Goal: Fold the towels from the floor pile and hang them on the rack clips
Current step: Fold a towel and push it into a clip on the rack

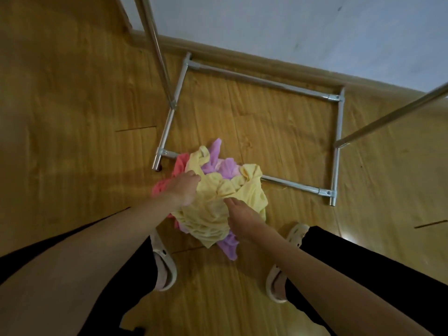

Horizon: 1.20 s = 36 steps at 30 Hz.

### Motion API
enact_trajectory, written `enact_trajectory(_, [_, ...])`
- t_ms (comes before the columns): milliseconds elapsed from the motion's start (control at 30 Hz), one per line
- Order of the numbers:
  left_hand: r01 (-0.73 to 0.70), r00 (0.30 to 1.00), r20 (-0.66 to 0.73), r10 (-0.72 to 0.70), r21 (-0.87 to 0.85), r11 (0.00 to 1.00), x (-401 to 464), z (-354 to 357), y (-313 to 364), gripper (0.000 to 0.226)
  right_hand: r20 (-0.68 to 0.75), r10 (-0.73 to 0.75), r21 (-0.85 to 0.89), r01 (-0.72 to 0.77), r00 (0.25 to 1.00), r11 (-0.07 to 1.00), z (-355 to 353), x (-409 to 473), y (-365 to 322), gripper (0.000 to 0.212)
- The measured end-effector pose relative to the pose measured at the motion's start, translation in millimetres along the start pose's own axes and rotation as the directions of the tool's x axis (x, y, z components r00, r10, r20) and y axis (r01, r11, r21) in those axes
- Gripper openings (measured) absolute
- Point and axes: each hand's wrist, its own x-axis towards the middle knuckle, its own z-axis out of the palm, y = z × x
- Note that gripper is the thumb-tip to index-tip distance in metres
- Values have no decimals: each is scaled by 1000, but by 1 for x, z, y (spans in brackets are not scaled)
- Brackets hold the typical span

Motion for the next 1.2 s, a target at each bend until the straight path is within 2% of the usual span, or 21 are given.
enact_trajectory(100, [-95, 995, -29, 99, 117, 989, 28, 7, -7, 51, -87, -36, 45, 41, 996, 998, 7, 19, 0, 52])
enact_trajectory(200, [-133, 991, 13, 134, 281, 951, 50, 2, -6, 54, -121, -35, 85, 45, 992, 995, 14, 32, 4, 48])
enact_trajectory(333, [-165, 985, 53, 163, 540, 825, 66, -3, -3, 43, -117, -15, 93, 26, 993, 995, 21, 40, 11, 42])
enact_trajectory(433, [-221, 965, 21, 263, 608, 763, 61, -8, -2, 34, -102, 12, 116, 0, 995, 993, 18, 41, 10, 41])
enact_trajectory(500, [-301, 929, -22, 370, 538, 787, 51, -13, -4, 36, -91, 38, 175, -21, 995, 984, 13, 39, 7, 50])
enact_trajectory(600, [-424, 858, -112, 501, 398, 814, 30, -28, -5, 31, -132, 34, 354, 15, 991, 935, 0, 32, 0, 64])
enact_trajectory(667, [-468, 834, -155, 530, 310, 828, 13, -46, -2, 21, -144, 17, 460, 52, 989, 886, -11, 25, -8, 62])
enact_trajectory(733, [-459, 852, -166, 497, 222, 860, -8, -72, 8, 9, -154, 24, 512, 59, 988, 857, -24, 17, -18, 42])
enact_trajectory(767, [-431, 875, -158, 457, 172, 886, -18, -84, 12, 10, -172, 31, 527, 66, 985, 847, -31, 10, -23, 20])
enact_trajectory(800, [-402, 894, -166, 415, 110, 909, -28, -95, 16, 14, -205, 19, 544, 98, 979, 833, -40, 4, -28, 8])
enact_trajectory(867, [-348, 918, -217, 332, -38, 937, -49, -117, 22, 19, -226, 29, 614, 119, 974, 781, -59, -13, -37, 34])
enact_trajectory(933, [-307, 933, -255, 255, -188, 933, -70, -136, 28, 26, -241, 73, 693, 119, 968, 711, -83, -38, -43, 34])
enact_trajectory(1000, [-271, 950, -235, 203, -306, 913, -94, -155, 34, 36, -279, 105, 741, 144, 955, 655, -104, -67, -45, 29])
enact_trajectory(1033, [-265, 956, -206, 207, -314, 912, -107, -163, 36, 39, -290, 120, 761, 152, 950, 631, -113, -82, -45, 25])
enact_trajectory(1133, [-260, 965, -70, 251, -194, 946, -144, -184, 42, 37, -344, 142, 801, 210, 928, 561, -138, -128, -48, 24])
enact_trajectory(1200, [-216, 976, -29, 214, -188, 958, -166, -196, 40, 37, -392, 157, 817, 265, 906, 513, -153, -156, -52, 21])
